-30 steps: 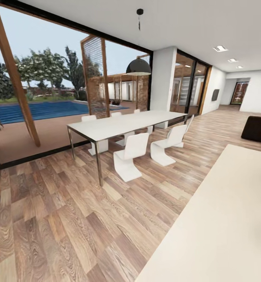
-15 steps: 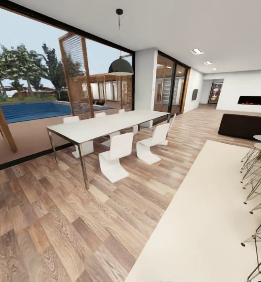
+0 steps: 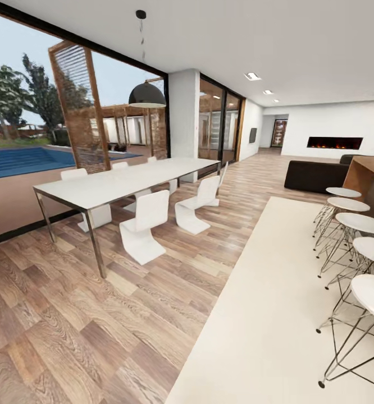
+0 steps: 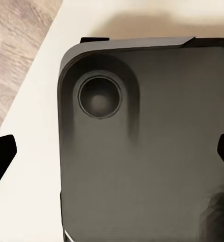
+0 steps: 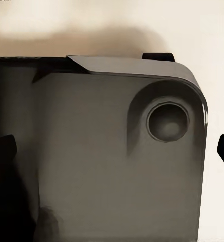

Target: Set up a coffee station on the kitchen countertop: keep the coffee maker on the countertop, move the bottle of coffee from the kitchen shelf to the counter next to the coffee maker, place a paper coffee filter on top of the coffee maker, put the saucer next to the coffee maker with the coffee cup on the saucer, and place the electric kettle next to the coffee maker.

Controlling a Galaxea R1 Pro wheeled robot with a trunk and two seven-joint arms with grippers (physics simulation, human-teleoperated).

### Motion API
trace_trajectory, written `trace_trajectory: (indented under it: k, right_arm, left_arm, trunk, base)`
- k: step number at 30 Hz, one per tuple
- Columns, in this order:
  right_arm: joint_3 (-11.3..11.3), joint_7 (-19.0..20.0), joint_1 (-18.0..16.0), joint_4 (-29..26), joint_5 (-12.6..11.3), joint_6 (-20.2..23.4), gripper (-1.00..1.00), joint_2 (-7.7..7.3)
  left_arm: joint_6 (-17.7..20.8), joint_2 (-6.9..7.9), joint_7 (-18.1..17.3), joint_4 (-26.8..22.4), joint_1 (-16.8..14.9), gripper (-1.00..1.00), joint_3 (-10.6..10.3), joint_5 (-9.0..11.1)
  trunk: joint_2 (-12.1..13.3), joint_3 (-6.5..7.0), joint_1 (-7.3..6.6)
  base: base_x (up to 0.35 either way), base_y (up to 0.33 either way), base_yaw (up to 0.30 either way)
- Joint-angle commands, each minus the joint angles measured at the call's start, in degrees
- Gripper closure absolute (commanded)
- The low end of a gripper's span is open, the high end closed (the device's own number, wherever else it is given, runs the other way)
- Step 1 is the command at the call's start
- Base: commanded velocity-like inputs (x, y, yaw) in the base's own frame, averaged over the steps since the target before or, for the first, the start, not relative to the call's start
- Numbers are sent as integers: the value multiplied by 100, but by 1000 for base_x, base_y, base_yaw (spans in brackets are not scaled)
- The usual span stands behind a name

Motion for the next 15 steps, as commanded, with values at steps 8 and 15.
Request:
trace_trajectory:
  k: [8,15]
  right_arm:
    - [-4,-1,-2,0,0,-16,-100,1]
    - [-4,-1,-2,0,0,-16,-100,1]
  left_arm:
    - [-13,-4,4,-1,0,-100,0,-4]
    - [-17,-5,0,-1,0,-100,0,-4]
  trunk:
    - [-2,-5,0]
    - [-2,-5,0]
  base:
    - [0,0,-264]
    - [0,0,-264]
